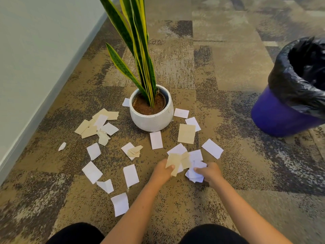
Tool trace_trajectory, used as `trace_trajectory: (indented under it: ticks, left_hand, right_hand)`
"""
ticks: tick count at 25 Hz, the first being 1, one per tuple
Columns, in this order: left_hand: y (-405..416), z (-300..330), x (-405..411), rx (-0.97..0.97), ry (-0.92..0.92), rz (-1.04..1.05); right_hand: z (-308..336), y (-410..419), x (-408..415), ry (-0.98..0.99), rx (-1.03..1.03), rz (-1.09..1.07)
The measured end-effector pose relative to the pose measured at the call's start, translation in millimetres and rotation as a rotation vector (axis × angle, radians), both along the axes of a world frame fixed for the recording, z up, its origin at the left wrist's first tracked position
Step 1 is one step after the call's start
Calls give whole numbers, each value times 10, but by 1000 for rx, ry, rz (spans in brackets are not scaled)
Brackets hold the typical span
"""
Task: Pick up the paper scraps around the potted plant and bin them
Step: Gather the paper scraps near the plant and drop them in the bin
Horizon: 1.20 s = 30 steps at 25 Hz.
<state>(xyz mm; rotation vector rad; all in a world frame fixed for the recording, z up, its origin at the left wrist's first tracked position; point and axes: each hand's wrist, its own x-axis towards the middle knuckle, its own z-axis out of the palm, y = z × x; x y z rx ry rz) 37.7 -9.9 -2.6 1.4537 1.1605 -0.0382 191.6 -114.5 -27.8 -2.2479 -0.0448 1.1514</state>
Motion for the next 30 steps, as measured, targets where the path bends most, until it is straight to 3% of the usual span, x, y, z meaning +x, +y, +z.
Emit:
trace_trajectory:
  ticks: [2, 8, 11, 14, 16, 19, 21, 24, 27, 30]
  left_hand:
    - [55, 128, 107, -135, -112, 43]
    - [12, 263, 399, -242, -180, 79]
    - [39, 225, 355, -379, -203, 123]
    - [75, 119, 238, -378, -236, 213]
    - [114, 56, 128, -298, -219, 334]
    - [229, -82, -82, -187, -146, 515]
    - [297, -168, -216, -151, -70, 549]
    - [321, -241, -337, -138, -36, 537]
    - [294, -264, -376, -116, -38, 525]
    - [269, -280, -373, -125, -41, 506]
  right_hand:
    - [87, -2, 48, 104, 79, -98]
    - [313, 88, 70, 224, 233, -173]
    - [405, 131, 83, 323, 367, -154]
    - [418, 202, 123, 374, 439, -112]
    - [355, 276, 166, 149, 368, 58]
    - [187, 382, 274, -393, 69, 589]
    - [63, 425, 298, -452, -38, 804]
    - [-65, 453, 297, -505, -168, 950]
    - [-110, 442, 294, -547, -203, 941]
    - [-91, 402, 323, -498, -157, 790]
